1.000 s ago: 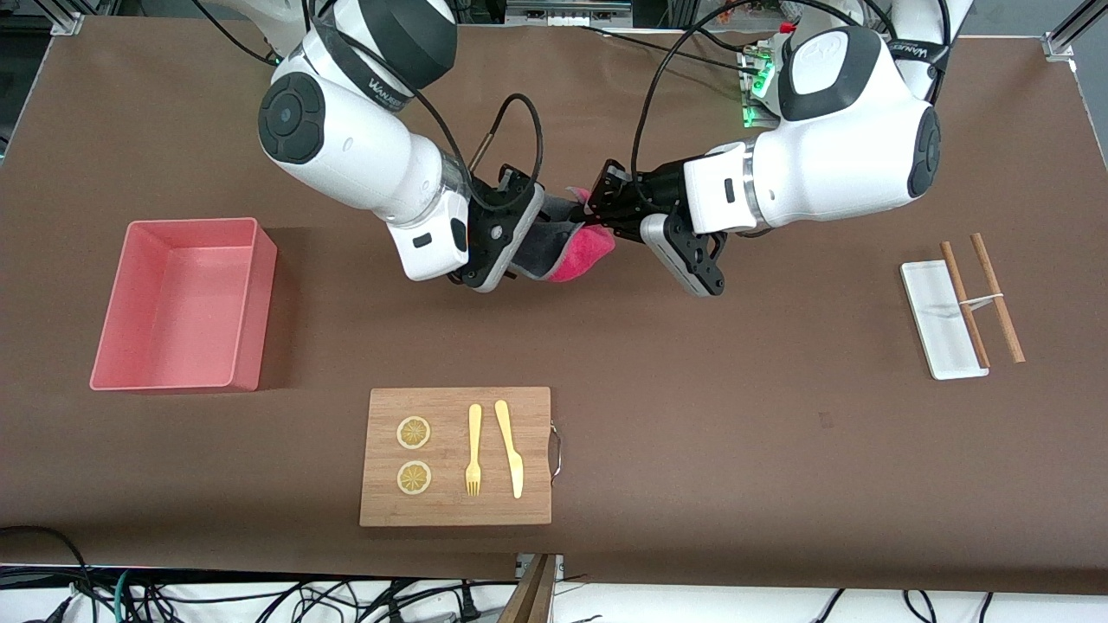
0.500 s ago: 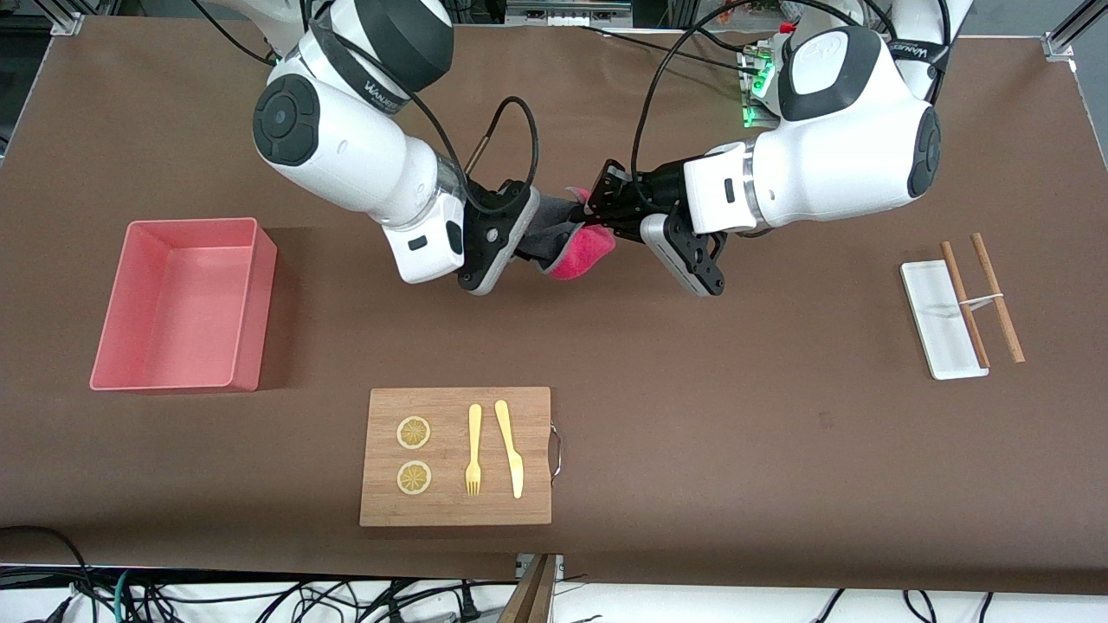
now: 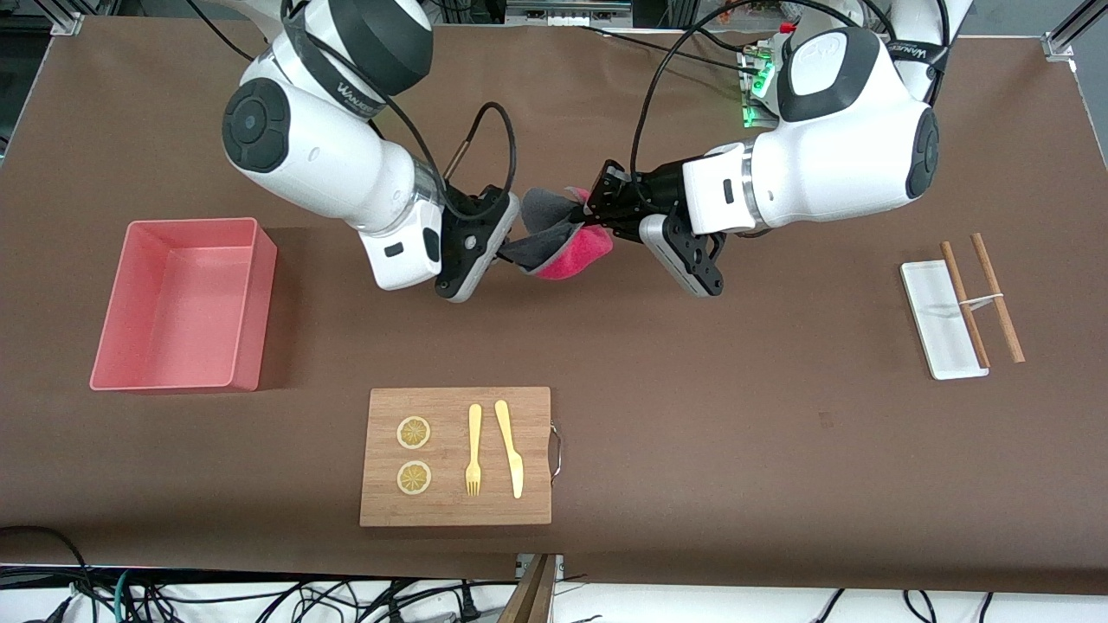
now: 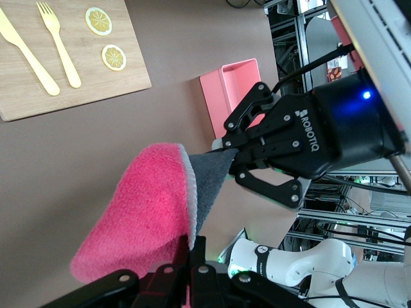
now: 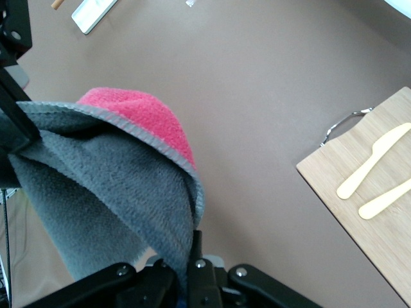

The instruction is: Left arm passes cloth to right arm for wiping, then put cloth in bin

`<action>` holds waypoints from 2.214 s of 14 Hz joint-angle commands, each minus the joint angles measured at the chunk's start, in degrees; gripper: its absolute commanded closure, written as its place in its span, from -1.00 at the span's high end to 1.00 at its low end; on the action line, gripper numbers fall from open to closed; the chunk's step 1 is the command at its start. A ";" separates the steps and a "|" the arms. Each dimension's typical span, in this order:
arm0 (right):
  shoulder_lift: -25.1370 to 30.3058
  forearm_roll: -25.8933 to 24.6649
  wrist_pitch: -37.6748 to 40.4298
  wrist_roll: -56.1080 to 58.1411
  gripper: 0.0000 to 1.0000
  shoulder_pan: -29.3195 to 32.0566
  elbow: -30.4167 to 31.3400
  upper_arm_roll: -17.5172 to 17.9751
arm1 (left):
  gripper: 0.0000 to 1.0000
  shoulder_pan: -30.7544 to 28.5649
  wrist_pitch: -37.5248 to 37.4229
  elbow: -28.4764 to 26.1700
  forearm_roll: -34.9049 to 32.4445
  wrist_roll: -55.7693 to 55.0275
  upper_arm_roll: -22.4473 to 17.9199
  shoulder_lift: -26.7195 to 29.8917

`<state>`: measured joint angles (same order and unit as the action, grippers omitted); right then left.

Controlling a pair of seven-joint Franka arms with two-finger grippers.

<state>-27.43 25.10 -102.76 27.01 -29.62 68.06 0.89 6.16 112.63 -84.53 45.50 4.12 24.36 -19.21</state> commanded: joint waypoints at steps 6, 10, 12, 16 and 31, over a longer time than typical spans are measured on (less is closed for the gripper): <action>0.71 -2.25 6.51 0.67 -1.00 1.05 -1.61 -2.73 | 1.00 0.00 -1.10 1.12 -4.63 -0.07 -0.10 0.57; 1.94 -5.84 10.37 1.81 -1.00 2.54 -0.74 -6.33 | 1.00 -1.41 -6.09 1.12 -20.84 -0.08 -0.71 3.20; 3.78 -8.91 12.23 1.46 -1.00 5.17 2.15 -6.43 | 1.00 -3.95 -11.53 1.39 -32.09 0.36 -0.72 4.52; 8.43 -15.69 12.50 -2.12 -1.00 10.62 12.25 -6.51 | 1.00 -13.95 -18.85 1.83 -45.67 9.90 -0.54 6.72; 6.44 -26.16 -11.39 -25.17 -1.00 14.41 37.33 -6.87 | 1.00 -3.08 -18.50 -7.93 -44.62 10.74 -23.30 16.57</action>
<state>-18.14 -0.23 -110.52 2.90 -15.81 105.73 -6.76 2.15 94.43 -92.07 1.02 16.46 1.63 -3.04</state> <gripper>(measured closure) 0.982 0.000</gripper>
